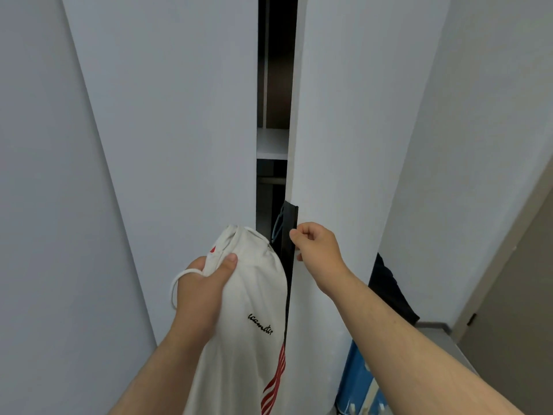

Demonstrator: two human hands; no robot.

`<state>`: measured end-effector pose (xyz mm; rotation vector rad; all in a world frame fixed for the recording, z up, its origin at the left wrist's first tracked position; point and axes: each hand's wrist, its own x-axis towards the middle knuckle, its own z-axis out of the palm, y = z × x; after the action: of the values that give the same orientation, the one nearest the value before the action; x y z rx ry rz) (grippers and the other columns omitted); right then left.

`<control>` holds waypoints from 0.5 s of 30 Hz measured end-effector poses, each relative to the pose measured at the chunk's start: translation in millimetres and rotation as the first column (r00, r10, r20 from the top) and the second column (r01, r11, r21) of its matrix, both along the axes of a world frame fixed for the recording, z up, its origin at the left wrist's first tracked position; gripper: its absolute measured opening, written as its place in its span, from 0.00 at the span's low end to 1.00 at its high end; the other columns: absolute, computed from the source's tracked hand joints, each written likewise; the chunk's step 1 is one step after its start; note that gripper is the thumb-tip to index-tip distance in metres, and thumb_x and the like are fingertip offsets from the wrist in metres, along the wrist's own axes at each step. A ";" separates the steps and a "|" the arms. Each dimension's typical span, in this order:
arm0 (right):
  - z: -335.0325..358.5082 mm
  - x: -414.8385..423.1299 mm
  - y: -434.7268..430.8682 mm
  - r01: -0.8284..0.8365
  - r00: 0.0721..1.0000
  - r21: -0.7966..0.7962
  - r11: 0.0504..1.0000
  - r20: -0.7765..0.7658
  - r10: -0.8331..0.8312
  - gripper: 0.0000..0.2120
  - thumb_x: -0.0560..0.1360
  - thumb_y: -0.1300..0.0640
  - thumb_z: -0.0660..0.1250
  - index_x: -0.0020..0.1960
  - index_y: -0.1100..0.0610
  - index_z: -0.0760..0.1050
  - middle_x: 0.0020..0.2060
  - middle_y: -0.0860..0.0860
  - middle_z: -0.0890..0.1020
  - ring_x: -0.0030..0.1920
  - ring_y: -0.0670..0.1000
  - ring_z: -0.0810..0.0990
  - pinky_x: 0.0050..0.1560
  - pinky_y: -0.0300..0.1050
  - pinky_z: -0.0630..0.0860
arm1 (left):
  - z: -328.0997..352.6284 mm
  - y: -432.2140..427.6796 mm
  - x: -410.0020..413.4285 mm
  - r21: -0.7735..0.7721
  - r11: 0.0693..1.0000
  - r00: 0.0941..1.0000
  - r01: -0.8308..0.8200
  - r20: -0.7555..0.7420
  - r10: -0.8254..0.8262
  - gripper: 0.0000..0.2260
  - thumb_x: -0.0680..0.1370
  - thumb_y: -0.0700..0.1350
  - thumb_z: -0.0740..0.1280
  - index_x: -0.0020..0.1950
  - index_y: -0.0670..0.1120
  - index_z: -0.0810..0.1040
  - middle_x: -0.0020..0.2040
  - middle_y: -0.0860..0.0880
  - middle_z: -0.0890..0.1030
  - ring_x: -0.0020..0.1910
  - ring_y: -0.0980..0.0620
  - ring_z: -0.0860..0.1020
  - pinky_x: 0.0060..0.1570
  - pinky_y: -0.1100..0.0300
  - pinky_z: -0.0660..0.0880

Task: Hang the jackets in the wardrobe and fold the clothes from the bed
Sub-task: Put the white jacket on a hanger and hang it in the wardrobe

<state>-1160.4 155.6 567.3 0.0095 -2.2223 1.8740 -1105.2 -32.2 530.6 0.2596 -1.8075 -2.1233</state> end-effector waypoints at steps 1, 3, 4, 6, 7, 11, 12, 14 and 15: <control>0.3 10.5 5.6 0.009 1.000 0.005 1.000 -0.003 -0.009 0.10 0.77 0.58 0.66 0.38 0.57 0.72 0.34 0.51 0.72 0.37 0.50 0.70 0.41 0.45 0.72 | 0.8 3.4 7.8 -0.003 1.000 1.000 0.009 -0.006 -0.009 0.05 0.75 0.50 0.74 0.48 0.53 0.80 0.47 0.52 0.85 0.48 0.51 0.82 0.50 0.52 0.78; -0.2 30.9 17.9 0.028 1.000 0.014 1.000 -0.014 -0.028 0.12 0.77 0.58 0.67 0.37 0.56 0.69 0.33 0.51 0.70 0.35 0.51 0.68 0.40 0.45 0.71 | 2.3 9.9 21.1 -0.001 1.000 1.000 0.021 -0.016 -0.021 0.06 0.75 0.50 0.74 0.49 0.53 0.80 0.46 0.53 0.85 0.48 0.51 0.83 0.50 0.52 0.78; -0.8 40.7 25.0 0.044 0.999 0.021 0.999 -0.023 -0.043 0.12 0.77 0.58 0.67 0.37 0.56 0.67 0.32 0.51 0.69 0.35 0.51 0.67 0.39 0.46 0.70 | 2.3 13.4 27.1 0.001 1.000 0.999 0.027 -0.019 -0.027 0.06 0.74 0.51 0.74 0.49 0.53 0.80 0.46 0.52 0.85 0.48 0.51 0.83 0.52 0.52 0.78; -2.5 60.9 40.5 0.083 0.996 0.058 0.995 -0.036 -0.081 0.15 0.76 0.57 0.68 0.37 0.55 0.65 0.31 0.50 0.67 0.34 0.50 0.66 0.38 0.45 0.69 | 2.3 22.1 38.6 0.006 0.999 0.999 0.041 -0.025 -0.041 0.09 0.73 0.52 0.76 0.49 0.52 0.81 0.46 0.52 0.85 0.49 0.50 0.83 0.54 0.49 0.78; -4.2 69.9 49.0 0.104 0.994 0.088 0.991 -0.044 -0.101 0.15 0.76 0.56 0.69 0.37 0.55 0.64 0.32 0.50 0.66 0.34 0.50 0.65 0.36 0.44 0.68 | 2.3 27.2 44.0 0.008 0.999 0.998 0.049 -0.027 -0.049 0.12 0.71 0.54 0.77 0.50 0.52 0.81 0.46 0.51 0.86 0.49 0.49 0.83 0.55 0.48 0.78; -9.5 101.6 84.8 0.233 0.970 0.152 0.961 -0.106 -0.218 0.14 0.77 0.53 0.70 0.41 0.56 0.66 0.35 0.50 0.69 0.34 0.47 0.68 0.34 0.38 0.68 | 3.1 51.2 62.5 0.018 0.995 0.995 0.097 -0.018 -0.096 0.12 0.71 0.53 0.77 0.50 0.51 0.81 0.47 0.50 0.86 0.50 0.48 0.83 0.56 0.45 0.78; -10.7 108.2 93.8 0.270 0.960 0.149 0.951 -0.118 -0.254 0.13 0.77 0.53 0.70 0.43 0.56 0.67 0.35 0.49 0.69 0.34 0.46 0.68 0.33 0.36 0.68 | 3.6 57.2 65.9 0.023 0.994 0.994 0.106 -0.017 -0.105 0.11 0.72 0.53 0.77 0.50 0.51 0.81 0.47 0.50 0.85 0.49 0.48 0.83 0.56 0.45 0.78; -14.2 120.4 112.2 0.325 0.942 0.119 0.938 -0.122 -0.311 0.11 0.78 0.52 0.69 0.51 0.55 0.69 0.41 0.49 0.74 0.39 0.46 0.73 0.36 0.37 0.71 | 2.7 68.3 71.6 0.027 0.992 0.992 0.122 -0.019 -0.122 0.10 0.72 0.52 0.76 0.49 0.51 0.81 0.47 0.50 0.85 0.49 0.48 0.83 0.56 0.45 0.78; -16.2 126.0 121.6 0.345 0.936 0.100 0.933 -0.115 -0.333 0.12 0.78 0.51 0.69 0.55 0.55 0.69 0.45 0.50 0.76 0.43 0.47 0.76 0.40 0.38 0.73 | 3.0 74.1 74.9 0.031 0.991 0.992 0.129 -0.018 -0.128 0.10 0.72 0.52 0.76 0.49 0.51 0.81 0.47 0.50 0.85 0.49 0.47 0.83 0.56 0.45 0.78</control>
<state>-1034.5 277.2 551.1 -0.2439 -2.1072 1.5239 -1030.3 41.9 533.6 0.1367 -1.8273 -2.2365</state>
